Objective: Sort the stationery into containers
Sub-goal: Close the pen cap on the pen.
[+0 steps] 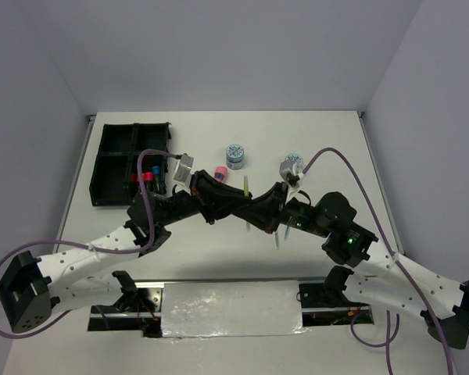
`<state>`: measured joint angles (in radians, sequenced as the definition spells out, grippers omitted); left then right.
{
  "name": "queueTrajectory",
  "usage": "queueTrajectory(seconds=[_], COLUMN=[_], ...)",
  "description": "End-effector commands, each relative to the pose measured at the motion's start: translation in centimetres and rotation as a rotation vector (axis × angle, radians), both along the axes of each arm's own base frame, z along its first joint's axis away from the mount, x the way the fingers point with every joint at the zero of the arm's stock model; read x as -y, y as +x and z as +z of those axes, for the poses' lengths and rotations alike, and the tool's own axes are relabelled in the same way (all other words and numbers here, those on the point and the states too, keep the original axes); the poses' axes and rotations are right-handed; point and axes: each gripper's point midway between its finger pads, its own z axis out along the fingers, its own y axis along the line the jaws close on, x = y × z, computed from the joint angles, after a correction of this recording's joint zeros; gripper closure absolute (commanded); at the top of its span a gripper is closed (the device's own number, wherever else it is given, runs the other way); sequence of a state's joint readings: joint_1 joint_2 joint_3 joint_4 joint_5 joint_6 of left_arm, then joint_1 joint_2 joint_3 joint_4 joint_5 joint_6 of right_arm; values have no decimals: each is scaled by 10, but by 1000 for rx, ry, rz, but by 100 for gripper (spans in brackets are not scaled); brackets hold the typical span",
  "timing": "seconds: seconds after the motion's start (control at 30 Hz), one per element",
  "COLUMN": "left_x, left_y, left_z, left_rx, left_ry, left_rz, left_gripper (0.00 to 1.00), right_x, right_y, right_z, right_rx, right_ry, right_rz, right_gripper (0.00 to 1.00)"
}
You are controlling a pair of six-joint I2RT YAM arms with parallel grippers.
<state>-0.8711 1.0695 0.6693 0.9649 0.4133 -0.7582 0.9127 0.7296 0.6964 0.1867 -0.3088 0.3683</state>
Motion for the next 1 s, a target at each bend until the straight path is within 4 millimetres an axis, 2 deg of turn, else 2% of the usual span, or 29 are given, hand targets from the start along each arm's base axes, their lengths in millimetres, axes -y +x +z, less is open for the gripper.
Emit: queueTrajectory(seconds=[0.0,0.07,0.13,0.17,0.23,0.27,0.47,0.53,0.67,0.73,0.87,0.97], left_x=[-6,-6,-6,-7,-8,-9,-18,-20,-18,-19,-18,-17], left_y=[-19,-13,-4,-3,1,2,14,22,28,27,22,17], left_z=[25,23,22,29,32,40,60,60,59,61,61,59], left_rx=[92,76,56,66,72,87,123,114,99,101,108,110], left_ry=[-52,-30,-7,-10,9,4,9,11,16,0,-20,-27], left_rz=[-44,-10,38,50,78,86,191,233,237,232,204,173], left_gripper=[100,70,51,38,24,21,22,22,28,30,43,47], right_x=[5,6,7,7,6,5,2,0,-2,-2,-1,-2], right_y=[8,7,7,8,9,9,5,0,-5,-4,-2,-1], right_z=[31,32,29,27,21,20,15,15,13,13,10,8], right_rx=[60,60,58,54,46,47,44,58,66,65,61,55], right_ry=[59,62,60,57,44,43,33,34,24,20,9,-3], right_rz=[-43,-46,-46,-55,-53,-47,-18,15,43,38,27,25], right_gripper=[100,100,100,100,100,100,100,100,100,100,100,100])
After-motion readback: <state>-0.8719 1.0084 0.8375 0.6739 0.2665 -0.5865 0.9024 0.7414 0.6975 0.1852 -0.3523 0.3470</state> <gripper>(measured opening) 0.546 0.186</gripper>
